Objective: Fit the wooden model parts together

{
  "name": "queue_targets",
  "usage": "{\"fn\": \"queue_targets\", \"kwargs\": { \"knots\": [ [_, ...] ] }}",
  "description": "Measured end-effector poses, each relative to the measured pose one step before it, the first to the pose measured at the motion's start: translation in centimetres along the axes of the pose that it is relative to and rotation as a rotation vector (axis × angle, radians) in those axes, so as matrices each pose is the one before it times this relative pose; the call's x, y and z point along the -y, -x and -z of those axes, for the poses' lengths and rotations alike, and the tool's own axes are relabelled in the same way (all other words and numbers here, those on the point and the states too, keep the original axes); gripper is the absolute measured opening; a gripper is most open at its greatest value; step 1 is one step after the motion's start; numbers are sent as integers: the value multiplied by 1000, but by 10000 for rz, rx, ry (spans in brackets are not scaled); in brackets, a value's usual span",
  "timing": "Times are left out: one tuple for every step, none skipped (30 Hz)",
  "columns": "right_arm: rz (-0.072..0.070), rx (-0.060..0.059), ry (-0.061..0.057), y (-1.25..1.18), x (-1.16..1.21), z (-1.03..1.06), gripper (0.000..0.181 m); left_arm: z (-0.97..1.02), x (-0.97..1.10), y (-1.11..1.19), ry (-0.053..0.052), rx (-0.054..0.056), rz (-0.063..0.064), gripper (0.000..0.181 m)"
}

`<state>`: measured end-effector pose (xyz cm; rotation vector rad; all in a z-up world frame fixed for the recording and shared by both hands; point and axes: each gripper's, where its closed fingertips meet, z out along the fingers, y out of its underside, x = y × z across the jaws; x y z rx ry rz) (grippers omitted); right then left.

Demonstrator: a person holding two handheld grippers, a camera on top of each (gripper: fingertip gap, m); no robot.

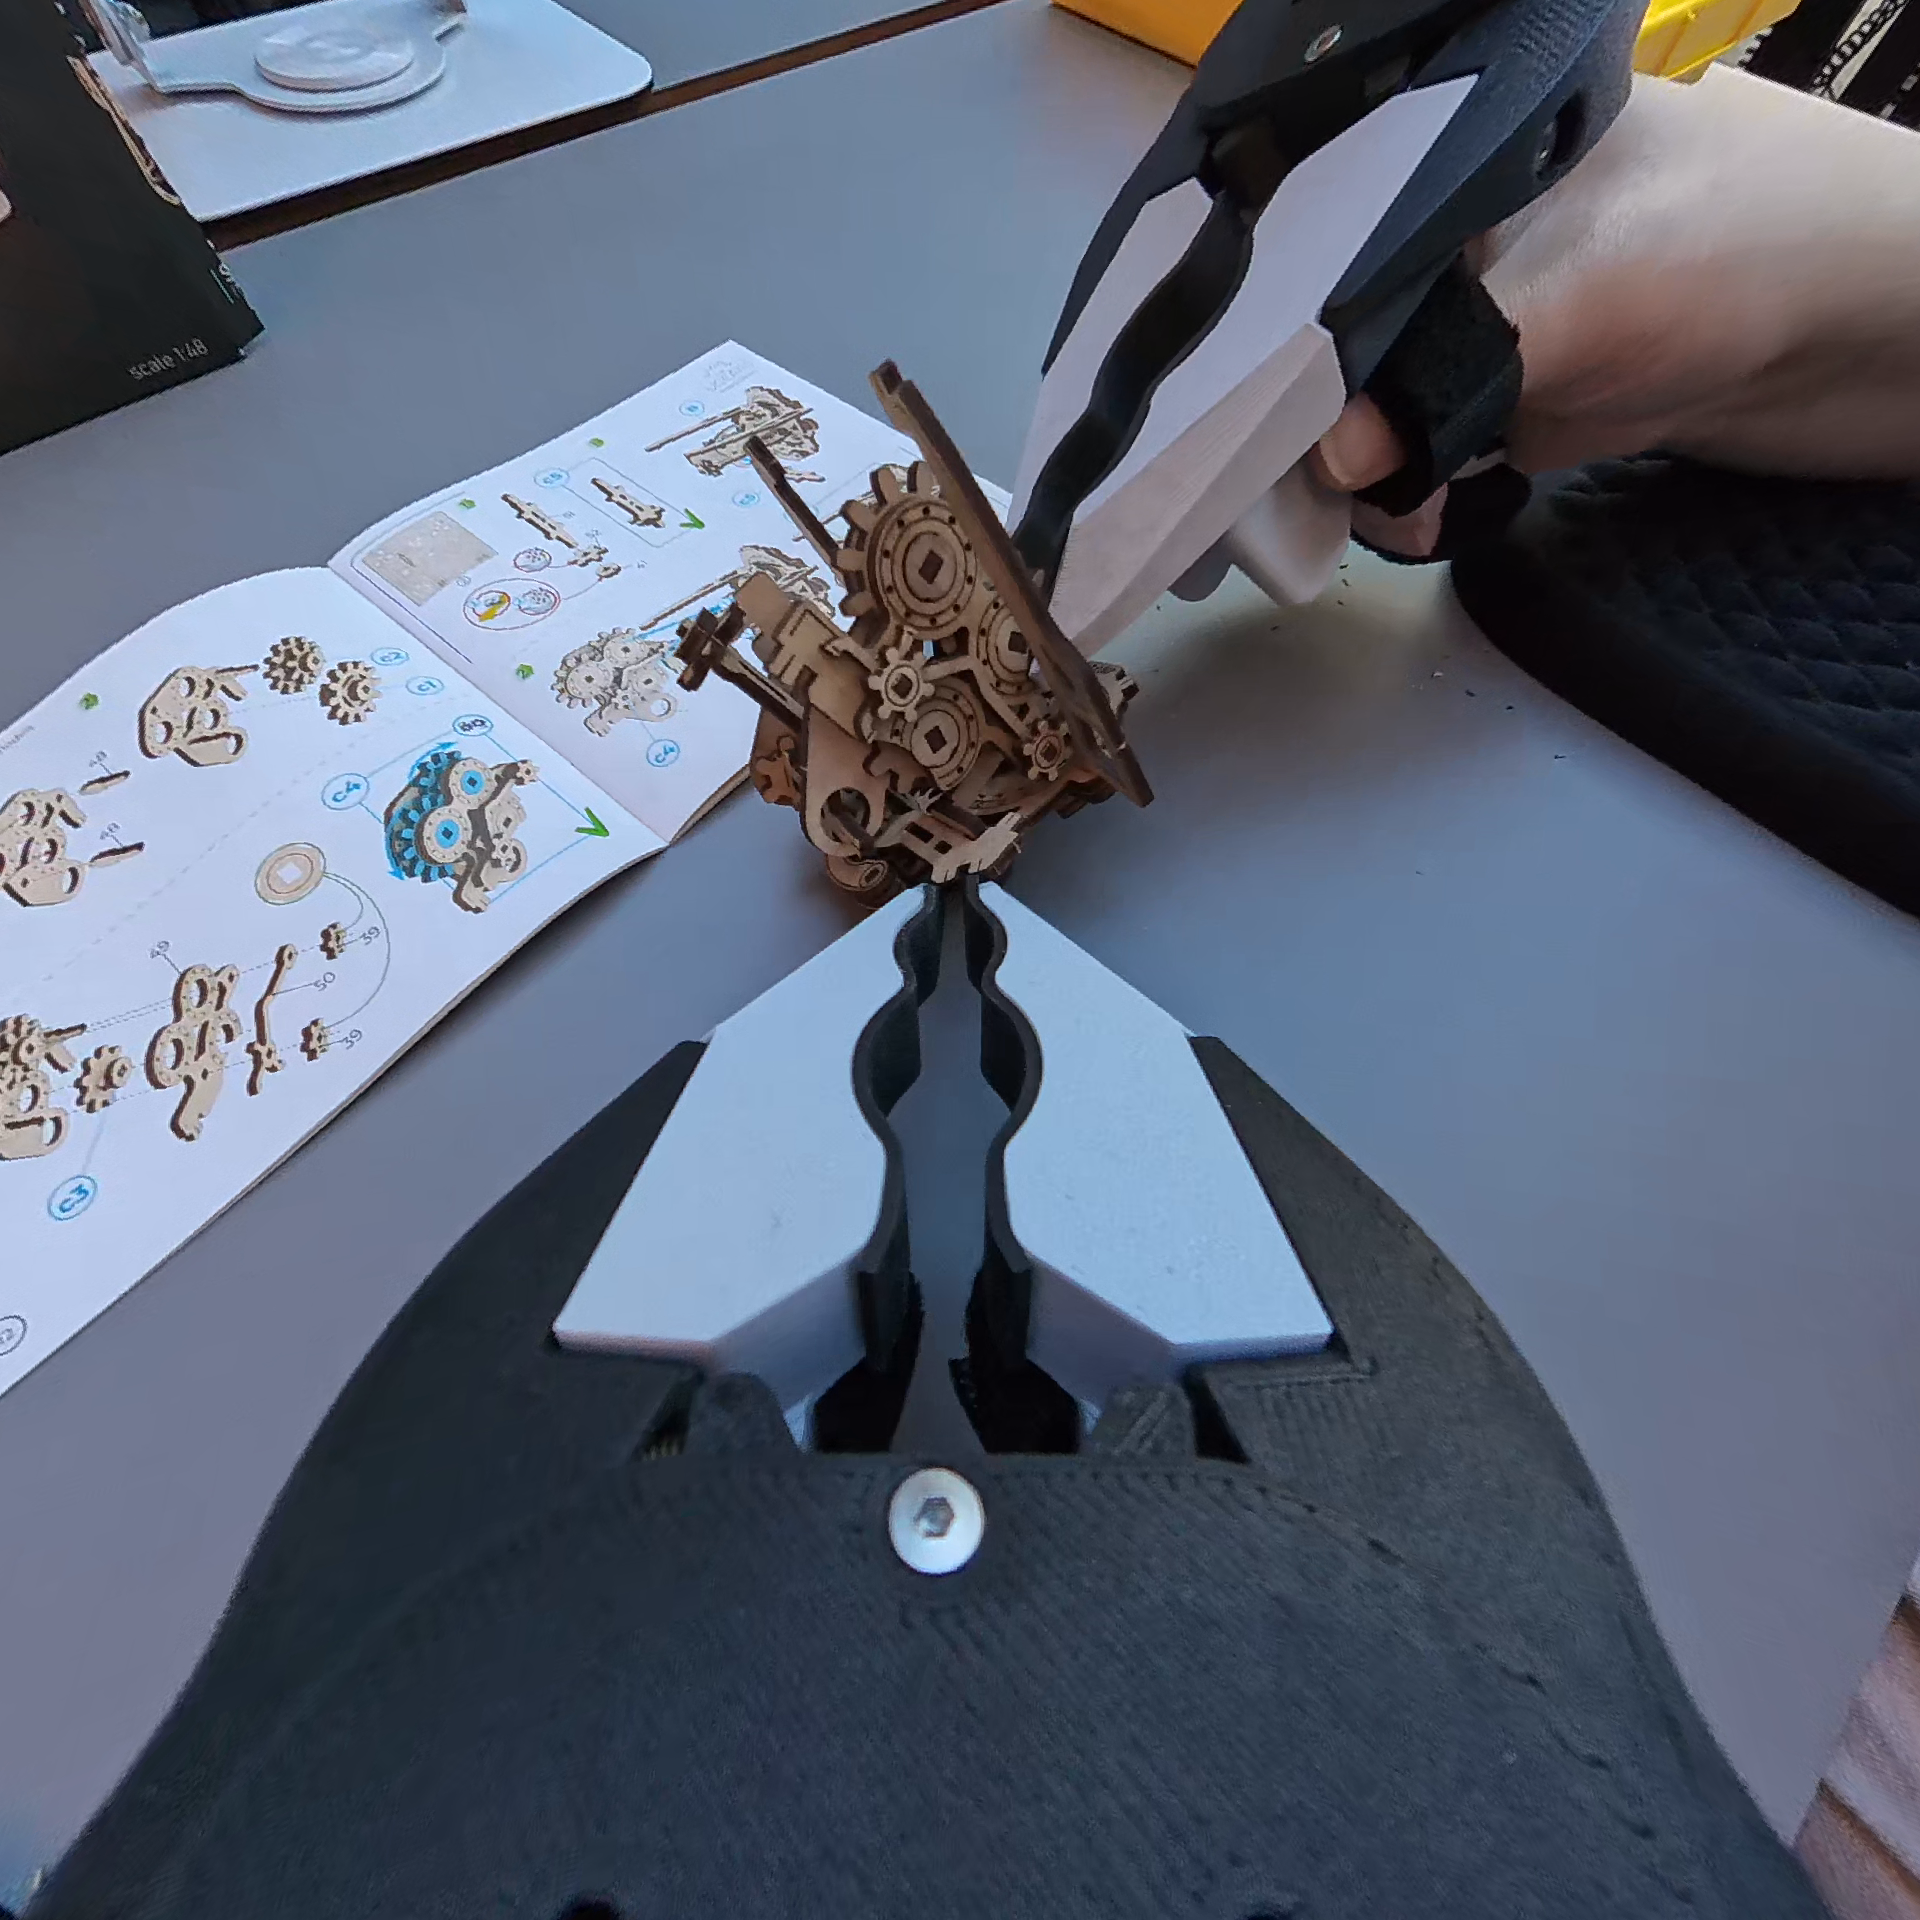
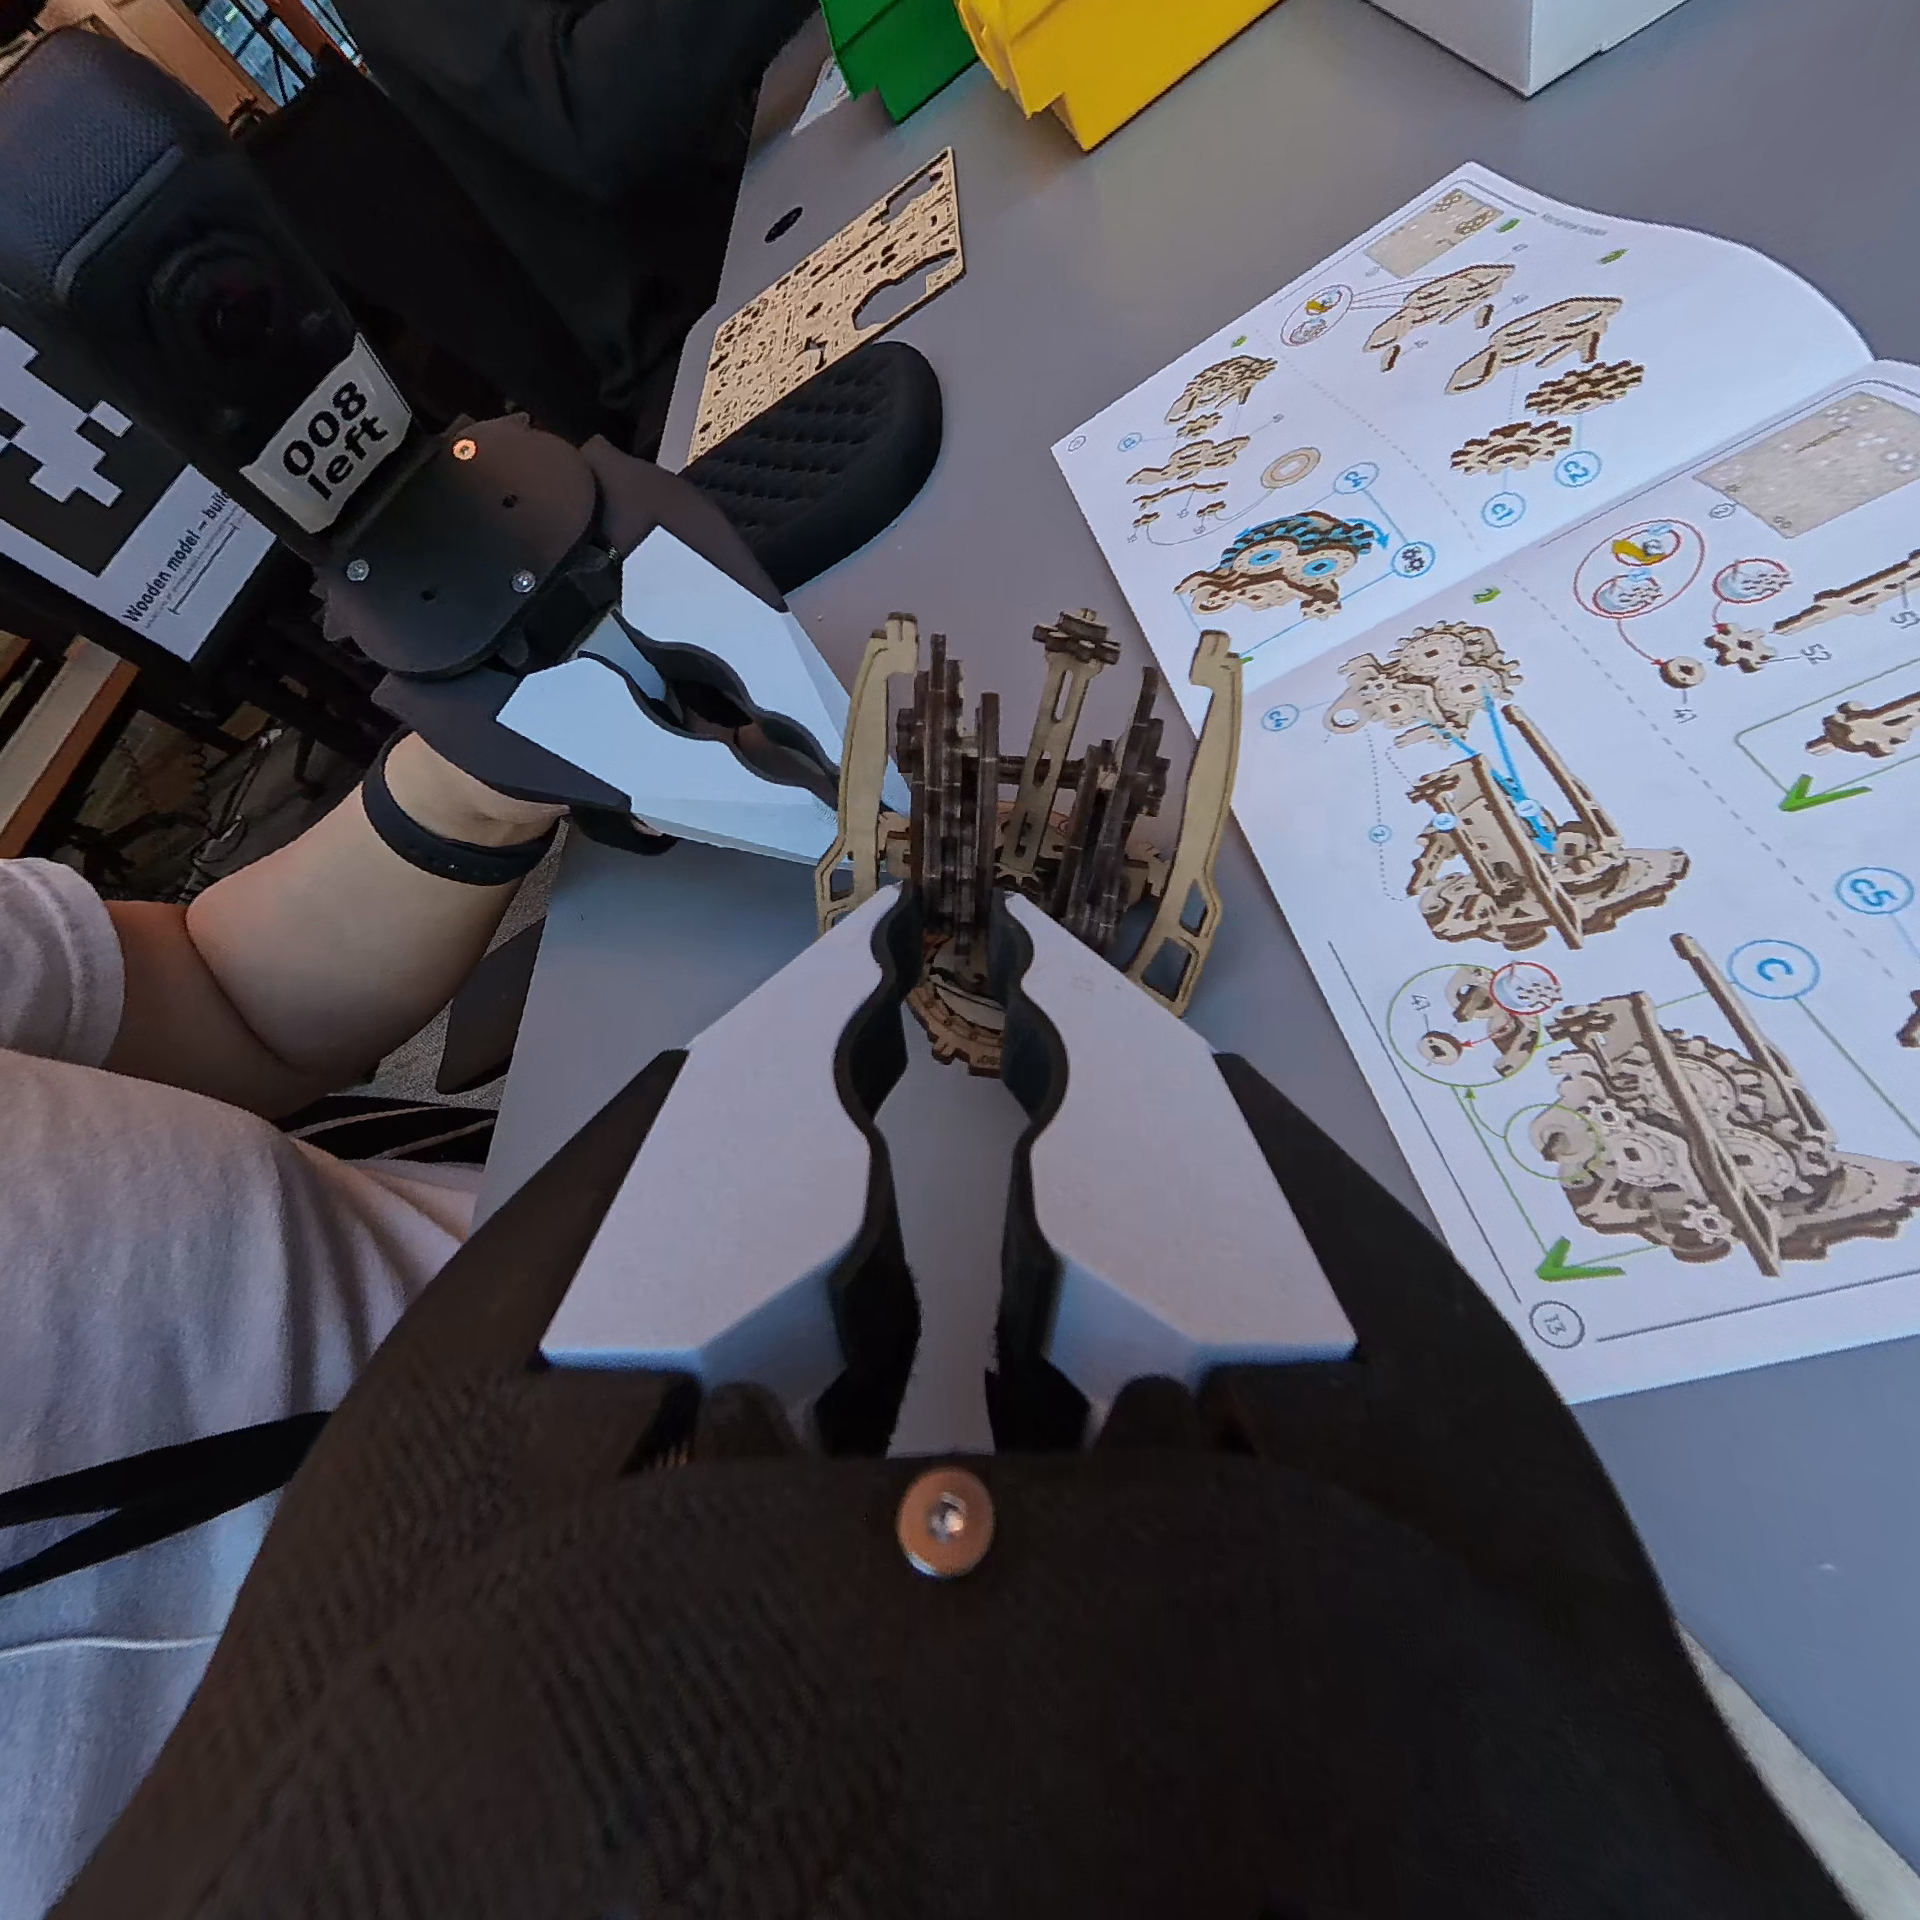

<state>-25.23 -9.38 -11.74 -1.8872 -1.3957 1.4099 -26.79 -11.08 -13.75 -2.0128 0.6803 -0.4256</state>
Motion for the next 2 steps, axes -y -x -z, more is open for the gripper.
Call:
{"fn": "queue_targets", "kwargs": {
  "knots": [
    [-38, -7, -24, 15, 5, -10, 10, 8, 2, -2, 4, 32, -25, 2],
    [-44, 11, -28, 4, -10, 0, 10, -7, 0, 15, 2, 60, -55, 2]
  ]
}}
